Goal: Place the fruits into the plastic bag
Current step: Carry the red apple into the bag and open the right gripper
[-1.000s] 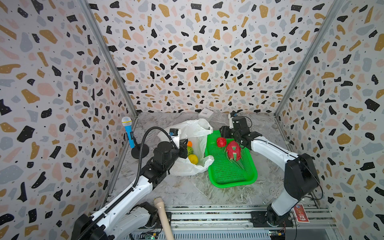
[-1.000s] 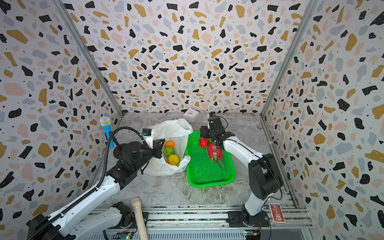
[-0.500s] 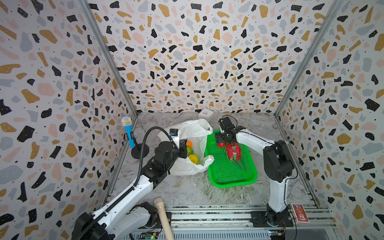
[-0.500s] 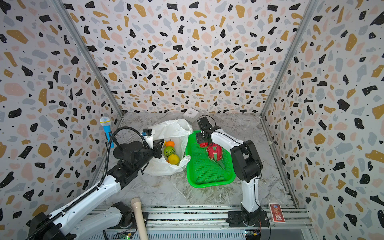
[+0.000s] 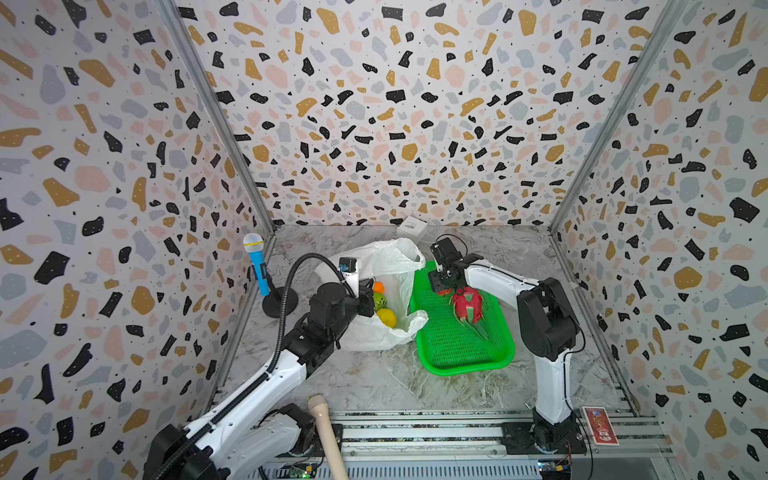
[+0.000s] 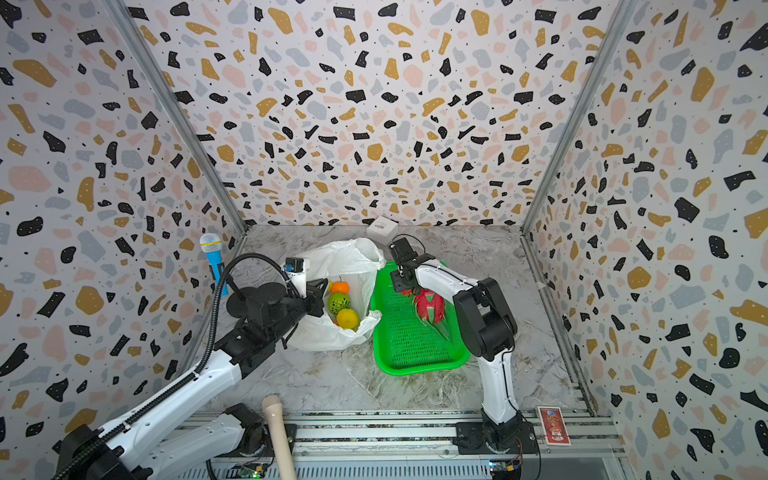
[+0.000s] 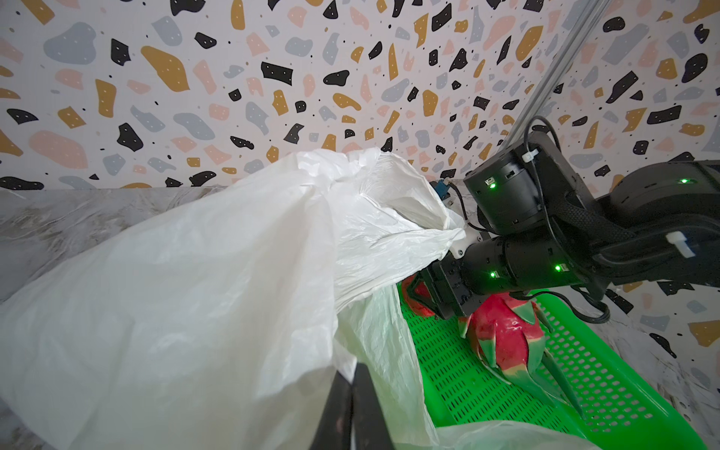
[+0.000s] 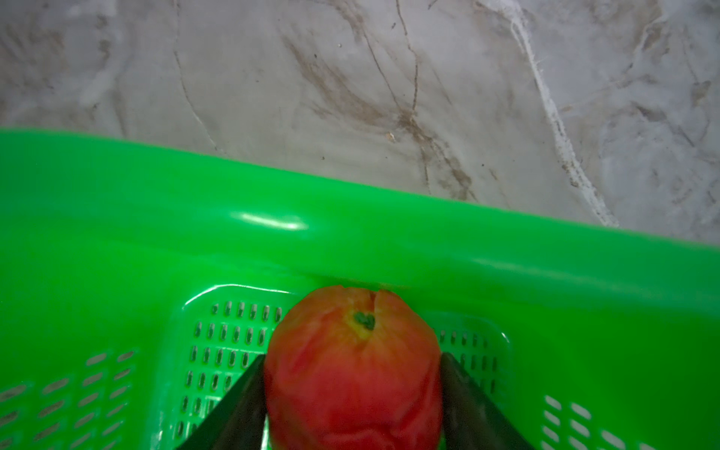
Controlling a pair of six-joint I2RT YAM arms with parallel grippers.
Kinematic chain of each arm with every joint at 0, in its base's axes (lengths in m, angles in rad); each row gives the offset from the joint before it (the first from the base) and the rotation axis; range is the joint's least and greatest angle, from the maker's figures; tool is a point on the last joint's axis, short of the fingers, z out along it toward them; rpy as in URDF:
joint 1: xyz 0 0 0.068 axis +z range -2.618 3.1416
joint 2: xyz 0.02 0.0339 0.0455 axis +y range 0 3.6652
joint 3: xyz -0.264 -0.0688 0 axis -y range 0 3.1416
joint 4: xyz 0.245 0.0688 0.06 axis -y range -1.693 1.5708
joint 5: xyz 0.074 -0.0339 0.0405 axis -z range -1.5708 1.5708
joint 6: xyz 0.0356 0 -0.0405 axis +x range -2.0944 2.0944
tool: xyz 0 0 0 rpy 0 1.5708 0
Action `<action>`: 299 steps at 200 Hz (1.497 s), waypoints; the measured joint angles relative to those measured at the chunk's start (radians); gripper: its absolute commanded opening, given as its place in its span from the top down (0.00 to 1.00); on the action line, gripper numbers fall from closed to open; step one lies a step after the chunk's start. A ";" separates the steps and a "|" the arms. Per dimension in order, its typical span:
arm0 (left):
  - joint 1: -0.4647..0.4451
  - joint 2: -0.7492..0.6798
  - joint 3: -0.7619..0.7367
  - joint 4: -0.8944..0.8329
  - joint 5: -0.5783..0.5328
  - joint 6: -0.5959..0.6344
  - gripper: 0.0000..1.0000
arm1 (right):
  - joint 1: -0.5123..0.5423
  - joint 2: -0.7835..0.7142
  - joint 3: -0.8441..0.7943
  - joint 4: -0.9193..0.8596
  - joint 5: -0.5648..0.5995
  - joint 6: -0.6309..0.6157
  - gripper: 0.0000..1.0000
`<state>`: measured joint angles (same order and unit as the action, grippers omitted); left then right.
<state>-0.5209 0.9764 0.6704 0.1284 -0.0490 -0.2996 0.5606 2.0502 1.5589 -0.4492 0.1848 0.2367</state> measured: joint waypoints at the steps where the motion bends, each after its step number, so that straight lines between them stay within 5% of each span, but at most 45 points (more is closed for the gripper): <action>1: 0.000 0.000 0.000 0.000 0.000 0.000 1.00 | 0.000 0.000 0.000 0.000 -0.001 0.000 0.43; 41: 0.000 0.000 0.000 -0.001 -0.002 0.000 1.00 | 0.000 -0.063 -0.086 0.062 -0.020 0.014 0.49; 80: 0.000 -0.005 0.000 -0.002 0.010 0.000 1.00 | 0.000 -0.275 -0.244 0.109 -0.063 0.054 0.50; 117: 0.000 -0.009 0.000 -0.002 0.032 0.003 1.00 | 0.006 -0.558 -0.412 0.227 -0.226 0.082 0.51; 145: 0.000 -0.013 0.000 -0.002 0.040 0.002 1.00 | 0.077 -0.632 -0.472 0.334 -0.373 0.083 0.50; 189: 0.000 -0.025 0.000 -0.002 0.038 -0.002 1.00 | 0.238 -0.446 -0.422 0.465 -0.544 0.080 0.49; 240: 0.000 -0.082 -0.001 -0.016 0.001 -0.016 1.00 | 0.302 -0.118 -0.198 0.521 -0.706 0.083 0.45; 299: 0.000 -0.113 -0.035 -0.032 -0.031 -0.031 1.00 | 0.357 0.051 -0.049 0.532 -0.915 0.092 0.13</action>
<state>-0.5209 0.8639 0.6350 0.0963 -0.0803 -0.3305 0.9173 2.1017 1.5097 0.0826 -0.7300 0.3290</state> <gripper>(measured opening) 0.047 0.832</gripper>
